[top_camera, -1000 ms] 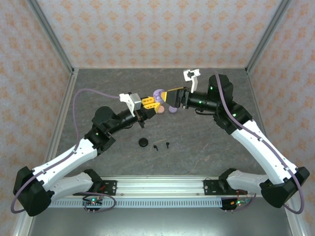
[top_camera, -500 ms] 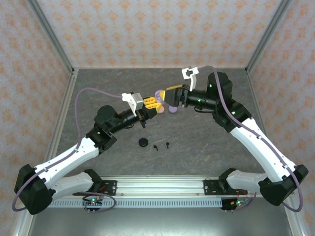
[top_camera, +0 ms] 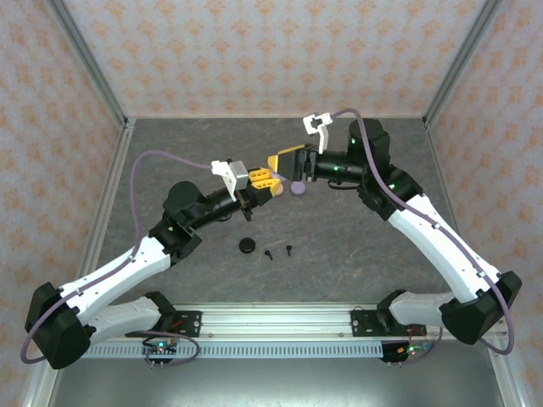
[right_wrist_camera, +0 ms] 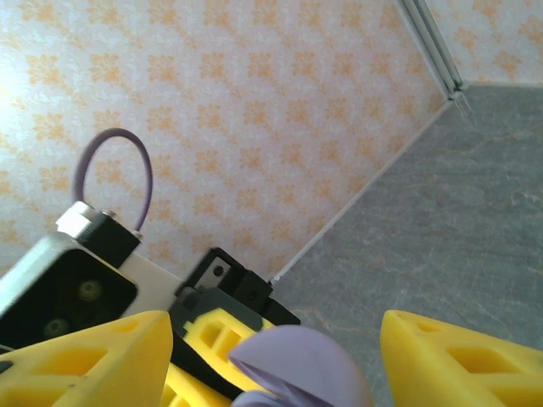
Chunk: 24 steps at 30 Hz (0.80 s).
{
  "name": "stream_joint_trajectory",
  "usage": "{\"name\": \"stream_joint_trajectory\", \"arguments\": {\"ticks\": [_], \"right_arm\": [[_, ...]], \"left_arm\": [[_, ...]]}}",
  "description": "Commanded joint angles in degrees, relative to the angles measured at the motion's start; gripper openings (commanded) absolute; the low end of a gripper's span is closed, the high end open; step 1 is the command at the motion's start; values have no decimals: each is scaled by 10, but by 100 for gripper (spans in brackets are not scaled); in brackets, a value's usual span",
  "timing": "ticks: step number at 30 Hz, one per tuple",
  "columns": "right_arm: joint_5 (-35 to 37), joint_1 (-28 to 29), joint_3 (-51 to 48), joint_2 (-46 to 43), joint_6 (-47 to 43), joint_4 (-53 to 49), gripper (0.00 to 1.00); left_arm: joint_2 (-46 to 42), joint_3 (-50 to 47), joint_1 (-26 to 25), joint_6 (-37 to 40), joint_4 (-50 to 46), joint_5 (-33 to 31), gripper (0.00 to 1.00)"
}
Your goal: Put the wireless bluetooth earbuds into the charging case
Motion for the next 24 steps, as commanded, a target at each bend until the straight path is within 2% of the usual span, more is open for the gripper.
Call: {"name": "stream_joint_trajectory", "arguments": {"ticks": [1,6,14,18,20,24], "right_arm": [[-13,0,-10,-25,-3,67,66],[4,0,-27,-58,-15,68,66],[45,0,-29,-60,-47,-3,66],[95,0,-18,-50,-59,-44,73],[88,0,-9,-37,-61,-57,74],[16,0,-1,-10,-46,-44,73]], "left_arm": [[2,17,-7,6,5,6,0],[-3,12,-7,4,-4,2,0],[-3,9,-7,3,-9,0,0],[-2,11,-7,1,-6,4,0],[-1,12,-8,1,-5,4,0],[-1,12,-8,1,-8,4,0]]}}
